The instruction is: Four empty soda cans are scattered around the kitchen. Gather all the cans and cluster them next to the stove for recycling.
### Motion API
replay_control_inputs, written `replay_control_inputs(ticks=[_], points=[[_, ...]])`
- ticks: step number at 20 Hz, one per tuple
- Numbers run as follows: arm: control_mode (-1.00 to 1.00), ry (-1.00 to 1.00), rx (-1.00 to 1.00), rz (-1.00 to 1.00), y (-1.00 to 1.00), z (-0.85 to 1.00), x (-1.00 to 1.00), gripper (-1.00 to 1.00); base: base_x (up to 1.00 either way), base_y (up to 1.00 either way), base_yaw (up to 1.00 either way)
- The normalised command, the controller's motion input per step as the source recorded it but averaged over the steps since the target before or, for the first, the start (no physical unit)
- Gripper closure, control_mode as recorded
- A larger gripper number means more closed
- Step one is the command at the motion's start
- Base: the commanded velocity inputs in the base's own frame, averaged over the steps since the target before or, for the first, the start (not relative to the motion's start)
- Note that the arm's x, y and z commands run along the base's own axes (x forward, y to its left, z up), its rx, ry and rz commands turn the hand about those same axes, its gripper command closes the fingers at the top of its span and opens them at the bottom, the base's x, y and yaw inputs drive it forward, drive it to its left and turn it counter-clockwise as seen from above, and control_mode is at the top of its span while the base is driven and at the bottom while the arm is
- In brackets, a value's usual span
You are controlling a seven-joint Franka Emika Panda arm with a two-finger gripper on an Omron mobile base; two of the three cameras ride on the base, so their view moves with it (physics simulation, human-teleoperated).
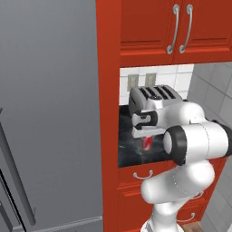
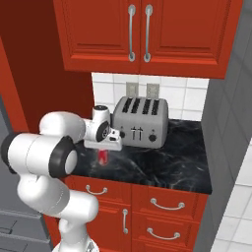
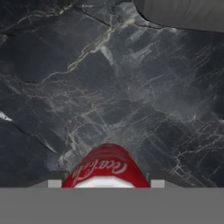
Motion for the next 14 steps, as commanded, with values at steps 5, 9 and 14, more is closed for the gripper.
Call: replay_control_inputs(ticks=[5, 9, 14], points=[[-1.00, 0.00, 0.00, 0.00, 0.00, 0.37, -0.46, 1.00, 0.00, 0.00, 0.00], [-1.00, 0.00, 0.00, 0.00, -0.02, 0.33, -0.52, 1.00, 0.00, 0.00, 0.00], [-1.00, 0.00, 0.00, 0.00, -0.08, 0.35, -0.43, 1.00, 0.00, 0.00, 0.00]])
